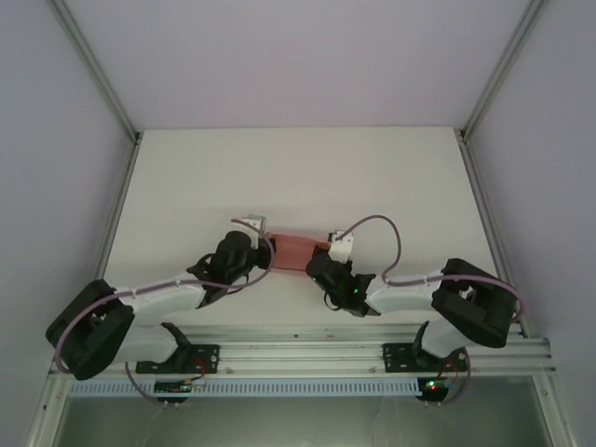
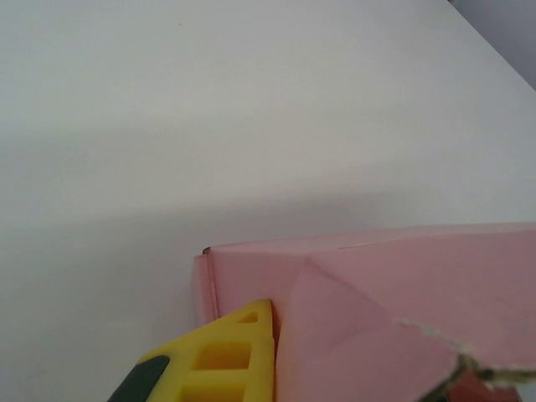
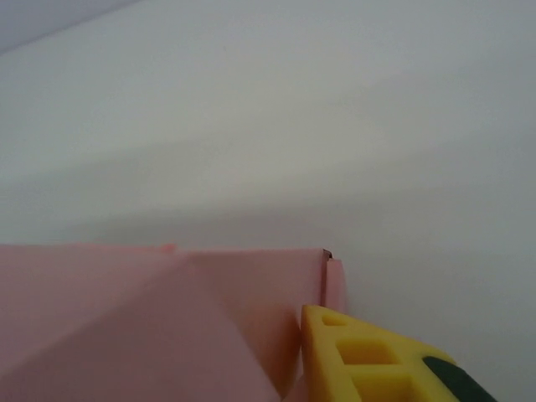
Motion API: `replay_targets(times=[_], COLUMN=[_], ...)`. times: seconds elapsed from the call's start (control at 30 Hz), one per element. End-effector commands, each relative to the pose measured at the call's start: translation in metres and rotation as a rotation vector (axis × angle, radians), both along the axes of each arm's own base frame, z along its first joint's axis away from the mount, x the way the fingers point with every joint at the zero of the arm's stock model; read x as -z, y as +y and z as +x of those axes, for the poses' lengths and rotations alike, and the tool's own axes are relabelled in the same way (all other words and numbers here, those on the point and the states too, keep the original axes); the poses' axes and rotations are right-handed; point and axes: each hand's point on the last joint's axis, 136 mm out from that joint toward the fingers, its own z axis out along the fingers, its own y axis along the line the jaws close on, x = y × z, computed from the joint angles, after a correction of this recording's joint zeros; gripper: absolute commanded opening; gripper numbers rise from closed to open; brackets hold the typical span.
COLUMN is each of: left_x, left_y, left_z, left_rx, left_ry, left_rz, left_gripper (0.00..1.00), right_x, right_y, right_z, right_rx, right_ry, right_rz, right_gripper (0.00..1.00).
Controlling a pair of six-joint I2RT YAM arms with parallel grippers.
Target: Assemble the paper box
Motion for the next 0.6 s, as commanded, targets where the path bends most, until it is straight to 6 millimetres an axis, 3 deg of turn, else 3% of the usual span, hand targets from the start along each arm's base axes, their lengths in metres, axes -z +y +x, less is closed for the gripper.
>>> replay_targets(times=[0.0, 0.07, 0.27, 0.33, 0.4, 0.47, 0.57], left_x=[0.051, 0.05, 0.055, 0.053, 0.049, 0.045, 0.042], left_y=[0.017, 0.017, 0.024, 0.027, 0.026, 0.025, 0.025], left_z=[-0.033, -0.033, -0.034, -0.032, -0.032, -0.032, -0.031], left_rx=[0.02, 0.023, 0.01, -0.01, -0.005, 0.001, 0.0], left_ry=[0.17, 0.156, 0.142, 0.136, 0.125, 0.113, 0.097], left_rz=[0.109, 0.1, 0.147, 0.147, 0.138, 0.133, 0.142], left_gripper=[0.09, 0.09, 0.08, 0.07, 0.07, 0.07, 0.08], right_x=[0.007, 0.003, -0.004, -0.004, 0.002, 0.005, 0.002], right_y=[-0.011, -0.013, 0.0, 0.002, 0.005, 0.001, -0.001], right_z=[-0.013, -0.015, -0.034, -0.045, -0.061, -0.072, -0.09], right_rx=[0.016, 0.009, -0.176, -0.248, -0.35, -0.414, -0.532], right_ry=[0.054, 0.048, 0.112, 0.138, 0.182, 0.193, 0.193], right_rz=[0.002, -0.001, -0.038, -0.043, -0.033, -0.043, -0.05], right_gripper=[0.27, 0.31, 0.75, 0.8, 0.93, 0.98, 0.99])
